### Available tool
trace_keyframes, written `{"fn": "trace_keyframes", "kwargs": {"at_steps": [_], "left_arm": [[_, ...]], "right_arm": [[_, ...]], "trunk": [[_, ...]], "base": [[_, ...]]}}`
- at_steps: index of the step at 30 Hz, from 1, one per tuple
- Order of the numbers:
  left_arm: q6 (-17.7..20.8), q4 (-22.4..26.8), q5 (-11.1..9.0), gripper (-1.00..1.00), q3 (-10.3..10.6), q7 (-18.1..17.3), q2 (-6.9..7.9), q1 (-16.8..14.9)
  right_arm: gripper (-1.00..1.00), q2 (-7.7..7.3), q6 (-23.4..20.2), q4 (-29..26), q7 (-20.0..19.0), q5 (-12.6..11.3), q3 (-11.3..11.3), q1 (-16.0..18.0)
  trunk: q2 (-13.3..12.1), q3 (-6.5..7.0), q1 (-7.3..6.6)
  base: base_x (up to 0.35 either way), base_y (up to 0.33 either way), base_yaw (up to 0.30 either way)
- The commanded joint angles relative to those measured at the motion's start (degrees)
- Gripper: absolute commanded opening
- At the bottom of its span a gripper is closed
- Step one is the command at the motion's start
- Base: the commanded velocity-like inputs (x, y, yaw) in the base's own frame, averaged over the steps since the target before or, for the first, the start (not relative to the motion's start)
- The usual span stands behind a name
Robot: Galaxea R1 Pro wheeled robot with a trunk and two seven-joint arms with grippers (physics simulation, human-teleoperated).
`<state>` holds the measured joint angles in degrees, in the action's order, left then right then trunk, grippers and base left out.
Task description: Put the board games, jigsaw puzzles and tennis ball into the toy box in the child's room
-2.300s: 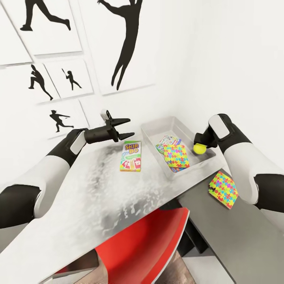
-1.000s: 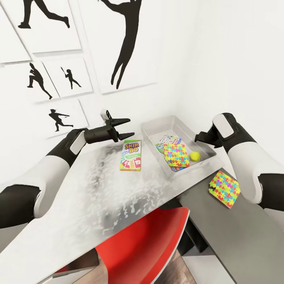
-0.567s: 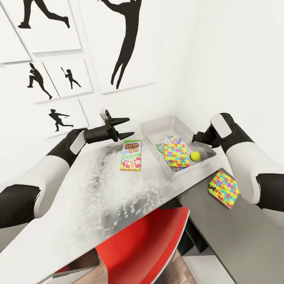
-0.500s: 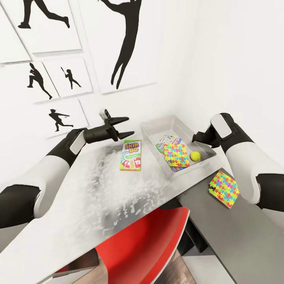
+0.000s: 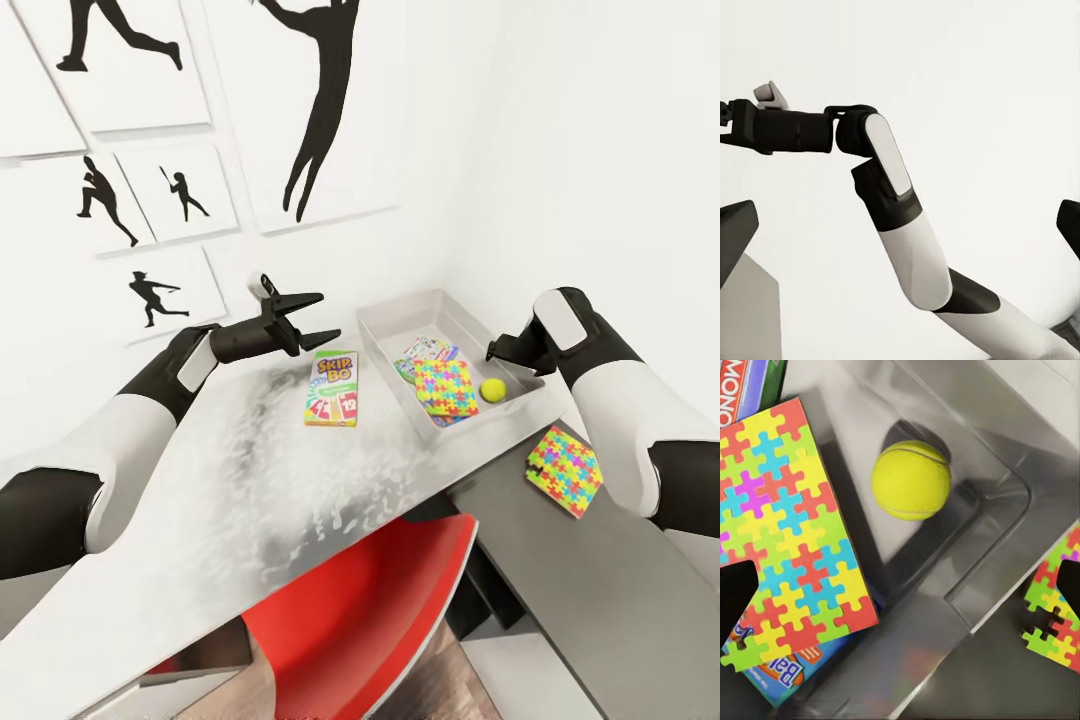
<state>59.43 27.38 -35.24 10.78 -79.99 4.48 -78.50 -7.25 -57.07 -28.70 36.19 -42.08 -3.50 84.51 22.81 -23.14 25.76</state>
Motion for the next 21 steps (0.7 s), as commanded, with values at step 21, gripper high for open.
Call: {"fn": "trace_keyframes", "kwargs": {"at_steps": [21], "left_arm": [[0.57, -0.04, 0.08, 1.00, 0.29, -0.38, 0.08, -0.07]], "right_arm": [[1.00, -0.04, 0.10, -0.04, 0.46, -0.63, -0.37, 0.04]], "trunk": [[0.11, 0.84, 0.03]], "base": [[-0.008, 0.000, 0.000]]}}
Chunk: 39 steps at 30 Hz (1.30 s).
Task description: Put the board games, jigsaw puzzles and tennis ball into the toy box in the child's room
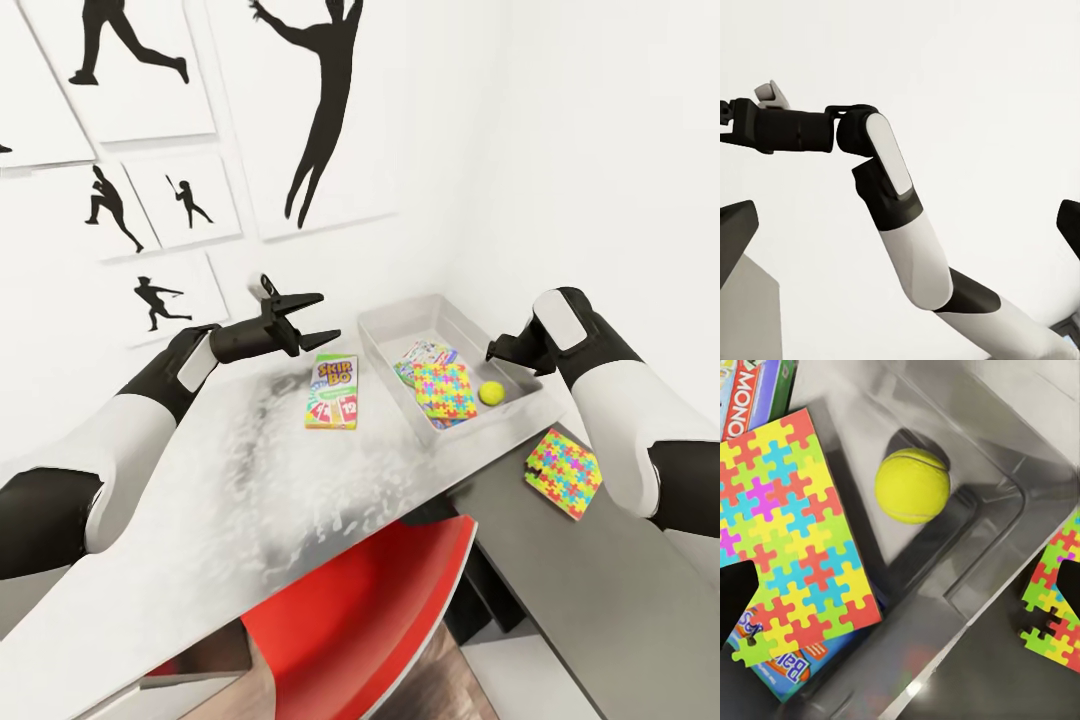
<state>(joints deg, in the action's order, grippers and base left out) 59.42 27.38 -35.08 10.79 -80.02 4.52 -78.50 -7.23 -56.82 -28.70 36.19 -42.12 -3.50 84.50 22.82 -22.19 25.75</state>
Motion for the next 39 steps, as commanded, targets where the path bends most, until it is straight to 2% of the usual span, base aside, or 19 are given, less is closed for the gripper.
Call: {"fn": "trace_keyframes", "kwargs": {"at_steps": [1, 13, 39], "left_arm": [[0.58, -0.04, -0.08, 1.00, 0.28, -0.36, 0.05, -0.07], [0.58, -0.04, -0.02, 1.00, 0.28, -0.32, 0.05, -0.02], [0.58, -0.03, 0.29, 1.00, 0.28, -0.31, 0.05, 0.01]], "right_arm": [[1.00, -0.06, -0.15, -0.04, 0.46, -0.59, -0.37, 0.05], [1.00, -0.06, -0.13, -0.04, 0.46, -0.59, -0.37, 0.03], [1.00, -0.15, -0.13, -0.04, 0.37, -0.59, -0.28, -0.16]], "trunk": [[0.10, -0.01, 0.03], [0.10, 1.11, 0.03], [0.10, 3.52, 0.03]], "base": [[-0.052, 0.000, 0.000], [-0.119, 0.031, 0.000], [-0.006, 0.002, 0.000]]}}
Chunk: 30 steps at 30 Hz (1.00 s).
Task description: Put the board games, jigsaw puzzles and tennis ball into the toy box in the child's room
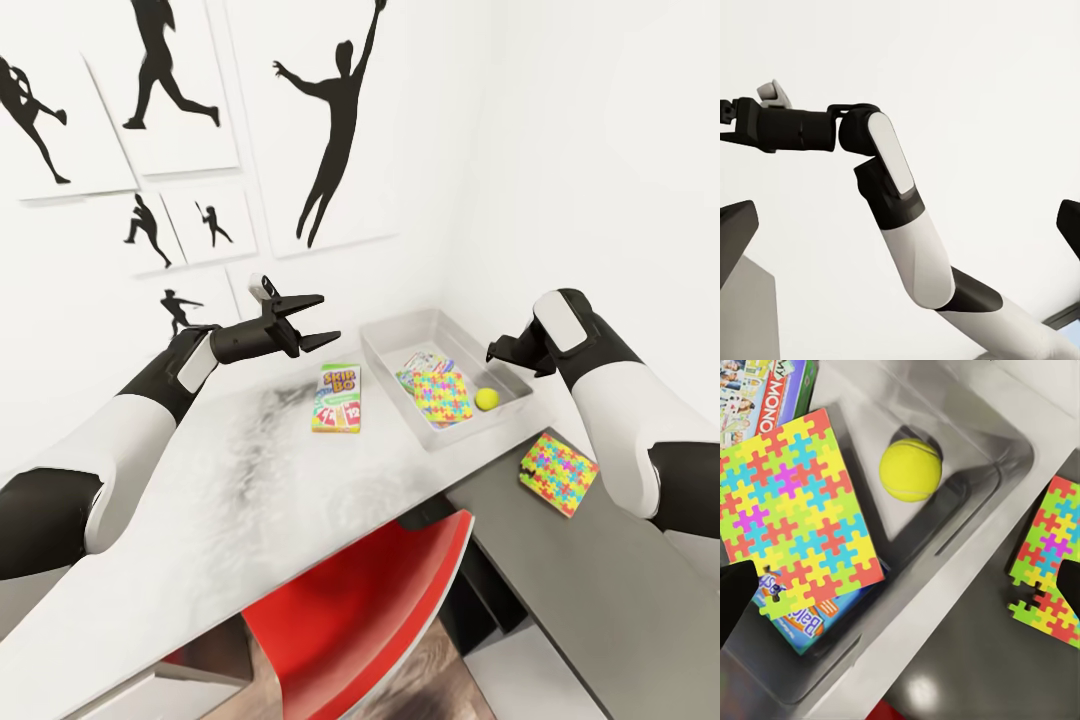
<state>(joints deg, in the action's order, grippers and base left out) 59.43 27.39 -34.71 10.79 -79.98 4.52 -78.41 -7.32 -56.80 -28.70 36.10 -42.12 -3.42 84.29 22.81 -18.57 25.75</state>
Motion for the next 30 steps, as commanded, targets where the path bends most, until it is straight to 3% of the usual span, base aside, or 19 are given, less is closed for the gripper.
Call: {"fn": "trace_keyframes", "kwargs": {"at_steps": [1, 17, 30], "left_arm": [[0.57, -0.05, -0.06, 1.00, 0.28, -0.35, 0.05, -0.07], [0.57, 0.03, 0.18, 1.00, 0.34, -0.27, 0.20, 0.15], [0.57, 0.03, 0.17, 1.00, 0.46, -0.22, 1.93, 0.39]], "right_arm": [[1.00, -0.06, -0.15, -0.04, 0.46, -0.59, -0.36, 0.01], [1.00, -0.06, -0.08, -0.04, 0.44, -0.59, -0.43, -0.25], [1.00, 0.29, 0.10, -0.04, 0.63, -0.59, -0.45, -0.66]], "trunk": [[0.10, -0.01, 0.04], [0.10, 1.50, 0.04], [0.10, 2.73, 0.04]], "base": [[0.000, 0.000, 0.000], [0.000, 0.000, 0.000], [0.000, 0.000, 0.000]]}}
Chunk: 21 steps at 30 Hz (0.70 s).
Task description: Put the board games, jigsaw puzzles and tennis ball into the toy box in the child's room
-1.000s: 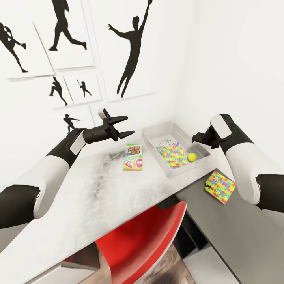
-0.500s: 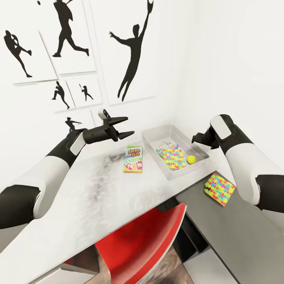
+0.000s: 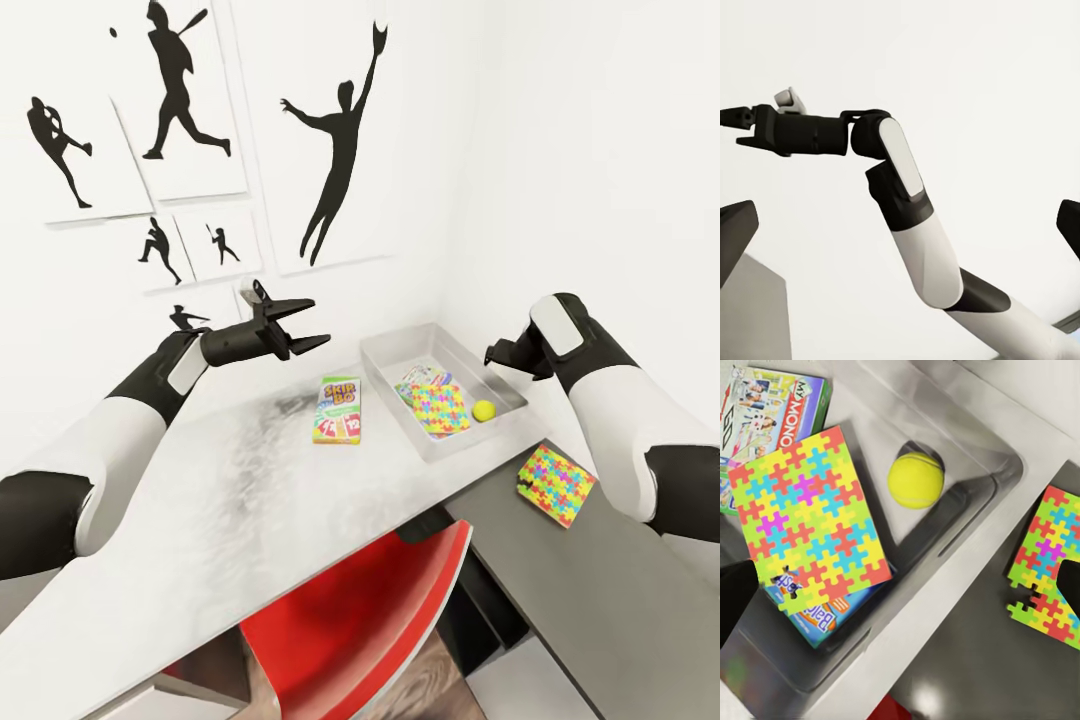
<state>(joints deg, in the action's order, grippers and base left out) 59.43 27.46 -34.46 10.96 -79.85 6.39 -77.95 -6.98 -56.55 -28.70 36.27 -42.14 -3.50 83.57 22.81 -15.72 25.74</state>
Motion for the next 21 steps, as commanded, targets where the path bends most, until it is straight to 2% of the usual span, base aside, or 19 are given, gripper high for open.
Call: {"fn": "trace_keyframes", "kwargs": {"at_steps": [1, 14, 21], "left_arm": [[0.57, -0.04, -0.09, 1.00, 0.29, -0.35, 0.25, -0.02], [0.52, -0.04, -0.03, 1.00, 0.35, -0.25, 0.80, 0.24], [0.44, -0.04, 0.26, 1.00, 0.37, -0.19, 0.81, 0.37]], "right_arm": [[1.00, 0.07, -0.12, -0.04, 0.46, -0.58, -0.37, 0.04], [1.00, 0.62, 0.69, -0.04, 0.47, -0.58, -0.37, -0.09], [1.00, 0.62, 0.87, -0.04, 0.47, -0.58, -0.37, -0.62]], "trunk": [[0.11, -0.02, 0.04], [0.11, 1.21, 0.04], [0.11, 1.88, 0.04]], "base": [[0.000, 0.000, 0.000], [0.000, 0.000, 0.000], [-0.067, 0.000, 0.000]]}}
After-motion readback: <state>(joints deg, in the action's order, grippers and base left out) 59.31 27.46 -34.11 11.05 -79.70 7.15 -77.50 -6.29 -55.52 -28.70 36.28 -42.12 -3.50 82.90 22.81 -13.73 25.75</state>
